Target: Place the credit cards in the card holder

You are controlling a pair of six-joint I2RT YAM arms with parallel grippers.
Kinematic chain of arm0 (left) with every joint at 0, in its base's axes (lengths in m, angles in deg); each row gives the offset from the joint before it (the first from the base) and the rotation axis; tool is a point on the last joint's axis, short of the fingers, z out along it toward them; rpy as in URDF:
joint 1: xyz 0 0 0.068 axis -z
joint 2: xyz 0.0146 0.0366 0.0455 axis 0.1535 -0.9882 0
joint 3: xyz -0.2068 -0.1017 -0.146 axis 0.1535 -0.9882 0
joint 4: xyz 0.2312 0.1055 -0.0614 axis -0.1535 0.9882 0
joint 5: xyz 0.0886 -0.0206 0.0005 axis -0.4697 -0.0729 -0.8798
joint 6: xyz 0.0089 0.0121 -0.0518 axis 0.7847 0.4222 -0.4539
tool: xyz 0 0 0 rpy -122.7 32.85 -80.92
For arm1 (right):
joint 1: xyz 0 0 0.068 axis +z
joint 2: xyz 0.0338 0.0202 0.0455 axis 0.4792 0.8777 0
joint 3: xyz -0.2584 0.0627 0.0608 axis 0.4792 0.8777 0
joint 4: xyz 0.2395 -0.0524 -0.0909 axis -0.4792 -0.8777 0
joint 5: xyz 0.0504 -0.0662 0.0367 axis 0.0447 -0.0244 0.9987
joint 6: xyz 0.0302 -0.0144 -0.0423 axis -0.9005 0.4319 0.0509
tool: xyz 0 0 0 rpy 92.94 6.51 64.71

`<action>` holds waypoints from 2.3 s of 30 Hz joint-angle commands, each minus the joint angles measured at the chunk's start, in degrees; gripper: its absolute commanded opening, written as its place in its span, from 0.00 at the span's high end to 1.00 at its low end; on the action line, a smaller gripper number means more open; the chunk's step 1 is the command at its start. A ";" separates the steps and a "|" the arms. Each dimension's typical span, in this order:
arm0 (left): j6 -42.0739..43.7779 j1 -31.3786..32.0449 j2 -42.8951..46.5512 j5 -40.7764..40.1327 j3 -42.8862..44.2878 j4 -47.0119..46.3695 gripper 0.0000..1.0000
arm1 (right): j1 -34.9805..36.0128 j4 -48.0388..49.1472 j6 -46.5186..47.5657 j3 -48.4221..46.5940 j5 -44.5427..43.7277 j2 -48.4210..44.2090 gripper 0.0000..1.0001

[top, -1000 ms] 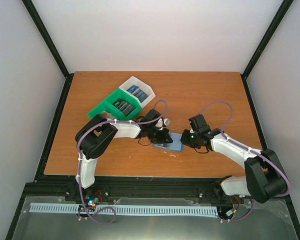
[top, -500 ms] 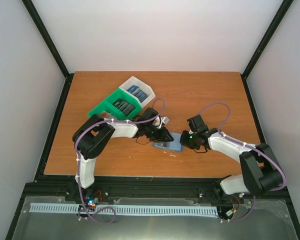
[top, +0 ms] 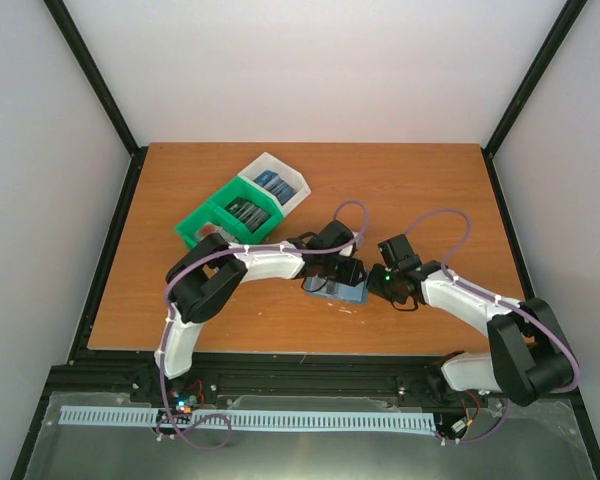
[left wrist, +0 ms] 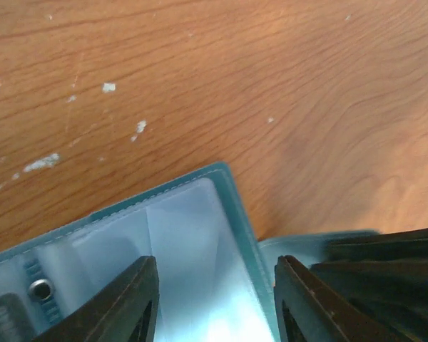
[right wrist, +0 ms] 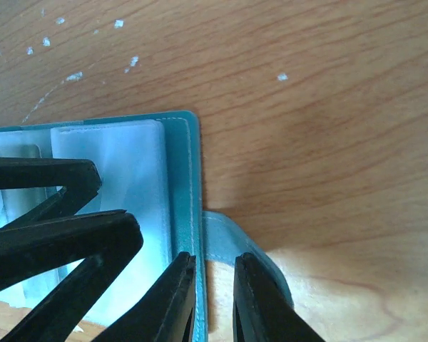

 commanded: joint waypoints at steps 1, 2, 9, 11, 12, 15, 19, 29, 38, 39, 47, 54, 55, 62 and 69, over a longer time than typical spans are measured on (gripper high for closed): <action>4.11 1.99 -1.25 -11.24 1.73 5.08 0.51 | -0.61 -1.06 -2.39 2.23 -2.78 -3.32 0.82; 4.36 2.17 -1.47 -11.31 1.84 5.09 0.51 | -0.65 -1.05 -2.58 2.52 -2.75 -3.75 0.82; 5.12 2.62 -2.73 -12.19 2.35 5.75 0.57 | -1.00 -1.45 -2.81 3.51 -2.51 -5.27 0.82; 5.38 2.63 -3.23 -12.92 2.55 6.64 0.63 | -1.02 -1.33 -2.68 3.40 -2.39 -5.11 0.82; 5.39 2.69 -3.45 -13.53 2.85 7.45 0.65 | -1.02 -1.31 -2.66 3.42 -2.23 -5.05 0.82; 5.55 2.80 -4.61 -15.61 3.71 9.66 0.68 | -1.09 -1.01 -2.62 3.34 -1.82 -4.89 0.82; 6.27 3.52 -5.83 -18.03 4.29 11.82 0.60 | -1.08 -0.84 -2.49 3.11 -1.60 -4.99 0.82; 7.35 5.64 -8.95 -25.18 6.77 16.67 0.75 | -1.14 -1.13 -2.64 2.43 -2.27 -6.04 0.82; 6.75 5.62 -5.08 -22.73 5.58 14.40 0.99 | -1.09 -1.75 -1.68 1.11 -2.03 -6.61 0.82; 6.66 5.58 -4.22 -22.36 5.62 14.25 0.99 | -1.16 -1.47 -1.23 1.04 -1.62 -6.76 0.82; 4.52 1.84 4.04 -14.10 0.72 10.06 0.99 | -1.10 1.36 3.20 -0.03 4.12 -8.66 0.81; 2.33 -2.19 9.26 -4.91 -4.86 5.70 0.99 | -0.80 4.35 5.89 -1.14 11.31 -6.38 0.77; 2.01 -2.54 9.62 -4.13 -5.31 5.31 0.99 | -0.63 4.69 6.36 -1.37 12.16 -6.05 0.75; 0.70 -3.95 11.02 -2.79 -7.59 4.35 0.99 | 0.91 7.23 7.27 -2.07 17.17 -1.46 0.68; -0.40 -4.31 11.58 -2.69 -9.03 3.94 0.99 | 2.03 12.30 6.82 -1.77 21.24 3.40 0.62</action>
